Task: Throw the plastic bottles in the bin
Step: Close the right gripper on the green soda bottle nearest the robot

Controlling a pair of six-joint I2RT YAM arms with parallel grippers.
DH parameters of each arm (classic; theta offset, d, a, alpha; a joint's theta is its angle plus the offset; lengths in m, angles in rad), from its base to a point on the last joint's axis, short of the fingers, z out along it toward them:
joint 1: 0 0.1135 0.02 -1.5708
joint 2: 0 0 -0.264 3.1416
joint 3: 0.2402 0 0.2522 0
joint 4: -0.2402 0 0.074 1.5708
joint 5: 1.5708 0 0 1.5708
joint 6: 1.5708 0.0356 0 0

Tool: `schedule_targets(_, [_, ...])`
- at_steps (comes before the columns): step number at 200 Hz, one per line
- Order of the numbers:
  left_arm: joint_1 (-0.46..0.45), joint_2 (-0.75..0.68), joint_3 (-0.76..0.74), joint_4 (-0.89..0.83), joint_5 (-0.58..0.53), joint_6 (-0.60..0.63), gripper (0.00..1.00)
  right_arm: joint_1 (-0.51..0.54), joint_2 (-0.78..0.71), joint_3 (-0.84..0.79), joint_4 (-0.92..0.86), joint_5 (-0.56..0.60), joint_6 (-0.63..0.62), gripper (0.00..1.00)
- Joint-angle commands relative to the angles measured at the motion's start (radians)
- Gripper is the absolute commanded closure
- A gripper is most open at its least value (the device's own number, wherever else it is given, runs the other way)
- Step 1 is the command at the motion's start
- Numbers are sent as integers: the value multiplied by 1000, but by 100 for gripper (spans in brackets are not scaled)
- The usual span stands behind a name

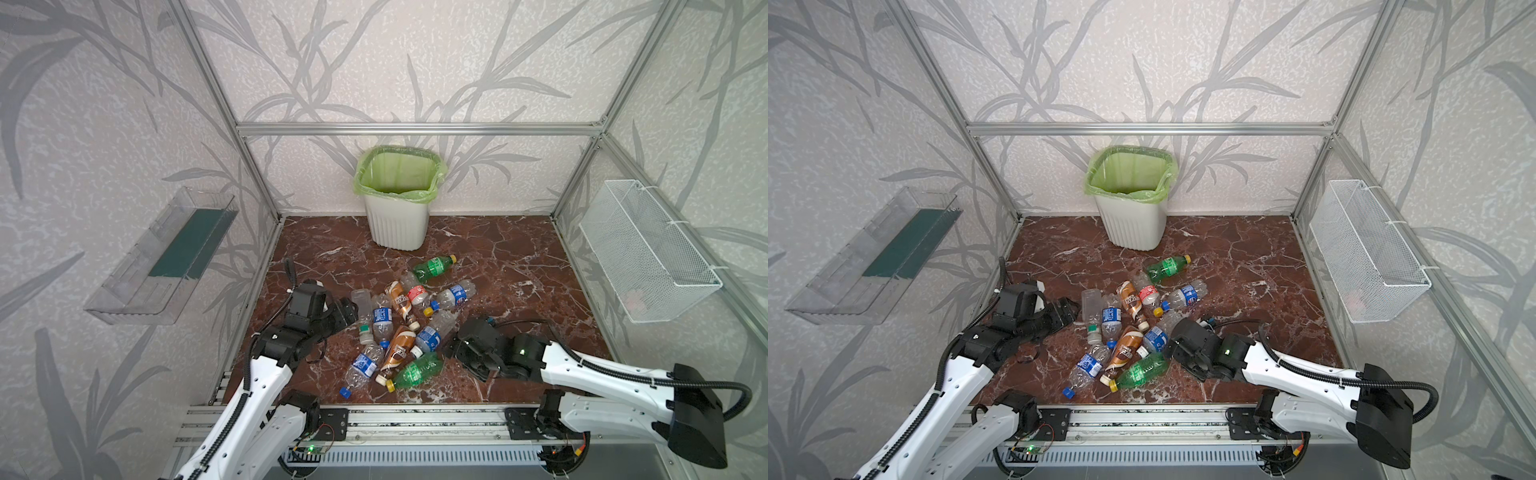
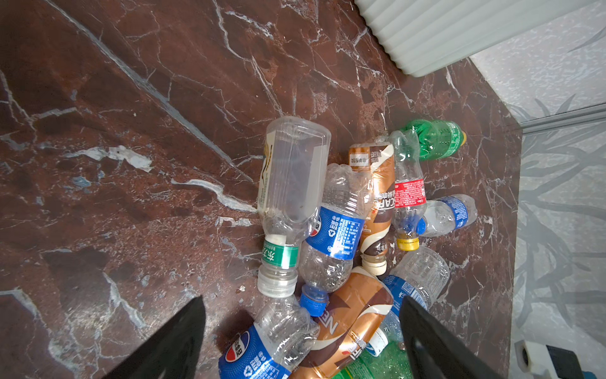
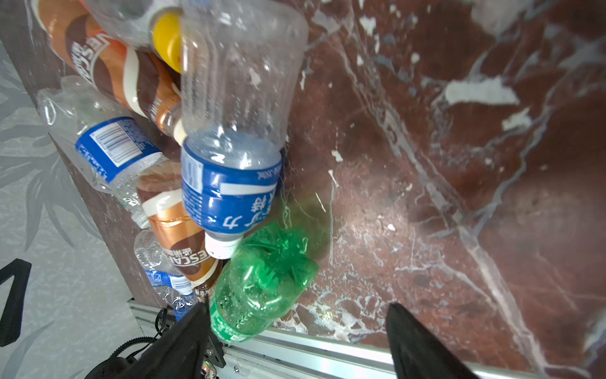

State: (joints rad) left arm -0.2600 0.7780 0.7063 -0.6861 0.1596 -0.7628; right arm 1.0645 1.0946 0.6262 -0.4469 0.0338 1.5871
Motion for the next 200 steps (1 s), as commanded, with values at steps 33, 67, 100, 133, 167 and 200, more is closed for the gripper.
schedule_targets(33, [1,-9,-28,28,10,-7,8,115,74,-7,151,94,257,15])
schedule_targets(67, [1,-24,-36,19,7,-10,8,169,154,-3,255,94,321,16])
schedule_targets(100, [4,-37,-42,19,9,-7,8,194,245,32,327,84,332,17])
schedule_targets(133, [3,-49,-53,20,18,-2,8,201,318,59,357,73,330,18])
schedule_targets(167, [5,-52,-57,15,15,5,8,201,351,45,381,85,348,27])
schedule_targets(200, [4,-60,-62,17,10,6,9,200,354,13,396,105,364,37])
